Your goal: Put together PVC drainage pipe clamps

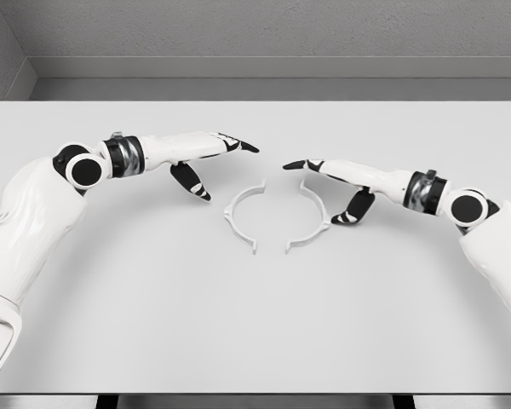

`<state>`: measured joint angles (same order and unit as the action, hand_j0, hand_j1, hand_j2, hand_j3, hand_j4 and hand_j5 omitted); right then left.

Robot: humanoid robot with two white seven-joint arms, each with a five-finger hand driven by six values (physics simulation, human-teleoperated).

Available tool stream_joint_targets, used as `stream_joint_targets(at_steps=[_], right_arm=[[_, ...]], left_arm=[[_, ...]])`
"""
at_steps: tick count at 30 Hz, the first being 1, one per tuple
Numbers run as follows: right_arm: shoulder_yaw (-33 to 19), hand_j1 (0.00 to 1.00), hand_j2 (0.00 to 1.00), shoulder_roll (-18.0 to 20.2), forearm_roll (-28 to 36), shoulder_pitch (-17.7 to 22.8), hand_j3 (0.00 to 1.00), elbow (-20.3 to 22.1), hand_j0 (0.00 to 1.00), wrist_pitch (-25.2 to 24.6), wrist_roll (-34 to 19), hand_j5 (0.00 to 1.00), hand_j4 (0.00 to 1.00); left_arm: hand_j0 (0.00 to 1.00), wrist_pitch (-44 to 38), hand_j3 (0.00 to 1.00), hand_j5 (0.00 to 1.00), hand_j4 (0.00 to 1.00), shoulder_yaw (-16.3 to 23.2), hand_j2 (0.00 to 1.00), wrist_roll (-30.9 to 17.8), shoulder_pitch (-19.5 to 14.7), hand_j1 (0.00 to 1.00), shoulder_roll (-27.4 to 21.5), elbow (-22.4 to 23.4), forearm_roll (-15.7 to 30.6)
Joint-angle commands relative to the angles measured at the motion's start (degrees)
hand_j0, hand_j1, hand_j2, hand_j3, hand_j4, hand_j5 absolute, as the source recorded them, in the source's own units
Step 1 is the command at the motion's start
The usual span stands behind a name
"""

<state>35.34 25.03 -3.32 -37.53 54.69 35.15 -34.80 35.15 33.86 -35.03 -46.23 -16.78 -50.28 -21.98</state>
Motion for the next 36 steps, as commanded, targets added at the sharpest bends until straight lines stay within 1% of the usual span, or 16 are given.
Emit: stream_joint_targets(at_steps=[1,7,16,24,25,27,28,36], right_arm=[[0.2,1.0,1.0,-0.2,0.9,0.0,1.0,0.7,1.0,-0.1,-0.2,1.0,1.0],[0.2,1.0,1.0,-0.2,0.9,0.0,1.0,1.6,1.0,-0.1,-0.2,1.0,1.0],[0.0,1.0,1.0,0.0,0.9,-0.7,1.0,1.0,1.0,-0.1,-0.2,1.0,1.0],[0.3,1.0,1.0,-0.6,0.9,-1.1,1.0,1.0,1.0,-0.1,-0.2,1.0,1.0],[0.3,1.0,1.0,-0.7,0.9,-1.1,1.0,1.0,1.0,-0.1,-0.2,1.0,1.0],[0.3,1.0,1.0,-0.7,0.9,-1.6,1.0,1.0,1.0,-0.1,-0.2,1.0,1.0],[0.3,1.0,1.0,-0.7,0.9,-1.6,1.0,1.0,1.0,-0.1,-0.2,1.0,1.0],[1.9,1.0,1.0,-0.8,0.9,-1.7,1.0,1.0,1.0,-0.1,-0.2,1.0,1.0]], left_arm=[[1.0,-0.1,1.0,1.0,1.0,-0.2,1.0,0.0,0.0,1.0,0.0,-0.1,0.4],[1.0,-0.1,1.0,1.0,1.0,-0.2,1.0,0.0,0.0,1.0,-0.1,-0.1,0.4],[1.0,-0.1,1.0,1.0,1.0,-0.2,1.0,0.0,0.0,1.0,-0.2,-0.1,0.9],[1.0,-0.1,1.0,1.0,1.0,-0.2,1.0,0.0,0.0,1.0,-0.3,-0.2,0.9],[1.0,-0.1,1.0,1.0,1.0,-0.2,1.0,0.0,0.0,1.0,-0.7,-0.2,1.1],[1.0,-0.1,1.0,1.0,1.0,-0.4,1.0,0.0,0.0,1.0,-1.9,-0.2,3.1],[1.0,-0.1,1.0,1.0,1.0,-1.0,1.0,0.0,0.0,1.0,-2.3,-0.2,3.6],[1.0,-0.1,1.0,1.0,1.0,-1.2,1.0,0.0,0.0,1.0,-3.1,-0.2,4.6]])
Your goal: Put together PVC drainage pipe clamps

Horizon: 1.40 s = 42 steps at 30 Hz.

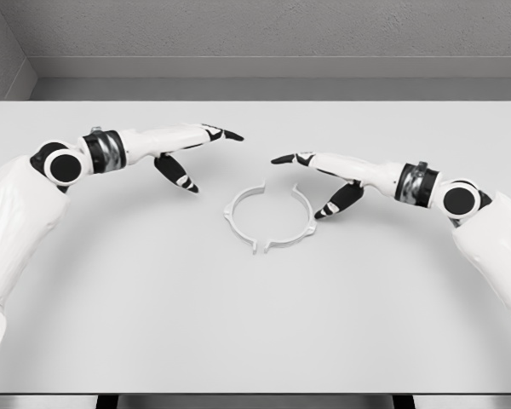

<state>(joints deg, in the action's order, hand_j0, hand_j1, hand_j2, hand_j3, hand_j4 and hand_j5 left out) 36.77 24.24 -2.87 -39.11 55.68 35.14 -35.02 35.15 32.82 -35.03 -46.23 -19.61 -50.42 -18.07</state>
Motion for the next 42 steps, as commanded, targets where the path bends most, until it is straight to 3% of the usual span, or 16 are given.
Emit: stream_joint_targets(at_steps=[1,23,29,42], right_arm=[[0.5,1.0,1.0,-0.1,0.4,0.0,1.0,0.1,1.0,-0.1,0.0,1.0,1.0],[0.9,1.0,1.0,-2.4,0.4,-1.8,1.0,0.5,1.0,-0.1,0.0,1.0,1.0],[0.1,1.0,1.0,0.5,0.9,-0.6,1.0,0.0,1.0,-0.1,0.0,1.0,1.0],[0.1,1.0,1.0,0.4,0.9,-0.3,1.0,-0.7,1.0,-0.1,0.0,1.0,1.0]], left_arm=[[1.0,-0.1,1.0,1.0,1.0,-0.1,1.0,0.0,0.0,1.0,-0.3,0.0,0.7],[1.0,-0.1,1.0,1.0,1.0,-0.1,1.0,0.0,0.0,1.0,-0.7,0.0,1.6],[1.0,-0.1,1.0,1.0,1.0,-0.1,1.0,0.0,0.0,1.0,-0.7,0.0,1.6],[1.0,-0.1,1.0,1.0,1.0,-0.2,1.0,0.0,0.0,1.0,-0.7,0.0,1.6]])
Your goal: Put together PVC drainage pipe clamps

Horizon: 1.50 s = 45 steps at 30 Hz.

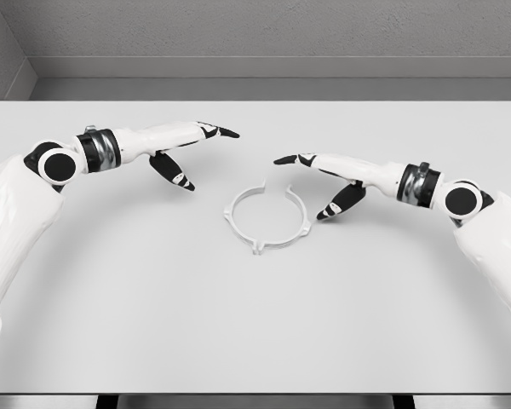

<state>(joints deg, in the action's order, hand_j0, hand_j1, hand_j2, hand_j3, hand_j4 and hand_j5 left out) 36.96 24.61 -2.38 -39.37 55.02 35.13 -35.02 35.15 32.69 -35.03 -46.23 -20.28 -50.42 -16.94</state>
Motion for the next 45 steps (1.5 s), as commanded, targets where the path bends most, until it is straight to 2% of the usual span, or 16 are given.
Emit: stream_joint_targets(at_steps=[1,13,16,45], right_arm=[[0.0,1.0,1.0,-0.1,0.4,0.0,1.0,-0.1,1.0,-0.1,0.0,1.0,1.0],[0.7,1.0,1.0,-1.4,-1.5,-1.0,1.0,-1.2,1.0,-0.1,0.0,1.0,1.0],[0.7,1.0,1.0,-1.8,-1.5,-1.0,1.0,-1.2,1.0,-0.1,0.0,1.0,1.0],[0.7,1.0,1.0,-3.2,-1.5,-2.2,1.0,-1.0,1.0,-0.1,0.0,1.0,1.0]], left_arm=[[1.0,-0.2,1.0,1.0,1.0,-0.2,1.0,0.0,0.0,1.0,0.0,0.0,0.5],[1.0,-0.2,1.0,1.0,1.0,-0.2,1.0,0.0,0.0,1.0,-0.5,0.0,1.2],[1.0,-0.2,1.0,1.0,1.0,-1.2,1.0,0.0,0.0,1.0,-0.9,0.1,1.2],[1.0,-0.2,1.0,1.0,1.0,-2.1,1.0,0.0,0.0,1.0,-1.7,0.2,2.1]])
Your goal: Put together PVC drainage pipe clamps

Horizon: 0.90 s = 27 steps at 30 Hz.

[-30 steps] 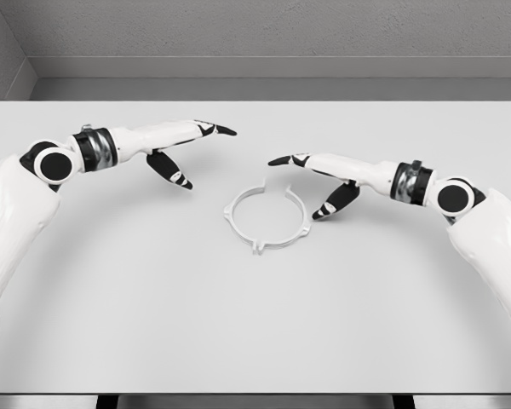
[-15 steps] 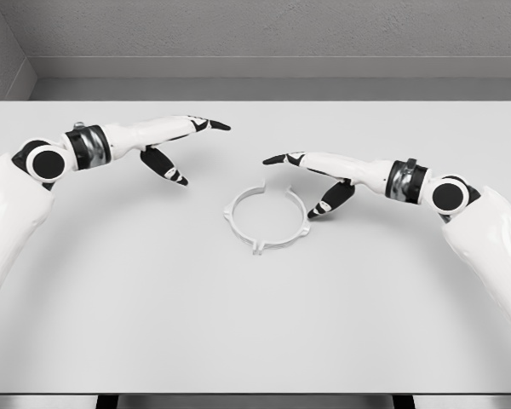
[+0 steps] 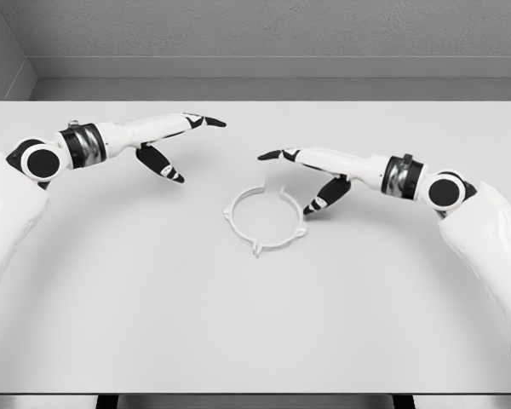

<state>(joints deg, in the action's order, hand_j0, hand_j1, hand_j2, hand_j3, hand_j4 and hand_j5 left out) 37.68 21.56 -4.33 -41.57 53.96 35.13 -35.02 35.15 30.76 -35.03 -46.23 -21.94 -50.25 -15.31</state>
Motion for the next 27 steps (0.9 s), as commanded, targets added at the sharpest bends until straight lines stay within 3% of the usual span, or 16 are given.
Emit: stream_joint_targets(at_steps=[1,8,12,14,18,20,22,24,27], right_arm=[[-0.1,1.0,1.0,-0.2,0.5,0.0,1.0,0.1,1.0,-0.1,0.0,1.0,1.0],[-0.1,1.0,1.0,-0.5,0.5,-0.4,1.0,0.1,1.0,-0.1,0.0,1.0,1.0],[-0.8,1.0,1.0,2.3,1.2,-0.5,1.0,1.2,1.0,-0.1,0.0,1.0,1.0],[-0.8,1.0,1.0,7.8,1.9,0.0,1.0,5.9,1.0,-0.1,0.0,1.0,1.0],[-0.8,1.0,1.0,16.6,5.8,6.1,1.0,18.6,1.0,-0.1,0.0,1.0,1.0],[-0.8,1.0,1.0,17.9,6.0,9.0,1.0,22.7,1.0,-0.1,0.0,1.0,1.0],[-1.0,1.0,1.0,18.3,6.0,10.5,1.0,23.5,1.0,-0.1,0.0,1.0,1.0],[-9.9,1.0,1.0,20.4,6.0,16.8,1.0,23.5,1.0,-0.1,0.0,1.0,1.0],[-25.5,1.0,1.0,25.7,8.3,26.0,1.0,21.8,1.0,-0.1,0.0,1.0,1.0]], left_arm=[[1.0,-0.1,1.0,1.0,1.0,-0.2,1.0,0.0,0.0,1.0,0.0,0.0,0.5],[1.0,-0.1,1.0,1.0,1.0,-0.2,1.0,0.0,0.0,1.0,-0.1,0.1,0.5],[1.0,-0.1,1.0,1.0,1.0,-0.3,1.0,0.0,0.0,1.0,-0.5,0.1,0.5],[1.0,-0.1,1.0,1.0,1.0,-0.3,1.0,0.0,0.0,1.0,-0.6,0.1,0.9],[1.0,-0.1,1.0,1.0,1.0,-0.2,1.0,0.0,0.1,1.0,0.1,0.7,0.5],[1.0,-0.1,1.0,1.0,1.0,-0.1,1.0,0.0,-1.6,1.0,3.6,3.0,-0.7],[1.0,-0.1,1.0,1.0,1.0,-1.5,1.0,0.0,-2.0,1.0,6.2,5.2,-1.7],[1.0,-0.1,1.0,1.0,1.0,-2.7,1.0,0.0,-3.6,1.0,11.0,8.5,-6.7],[1.0,-0.1,1.0,1.0,1.0,-2.8,1.0,0.0,-5.8,1.0,13.1,8.2,-16.9]])
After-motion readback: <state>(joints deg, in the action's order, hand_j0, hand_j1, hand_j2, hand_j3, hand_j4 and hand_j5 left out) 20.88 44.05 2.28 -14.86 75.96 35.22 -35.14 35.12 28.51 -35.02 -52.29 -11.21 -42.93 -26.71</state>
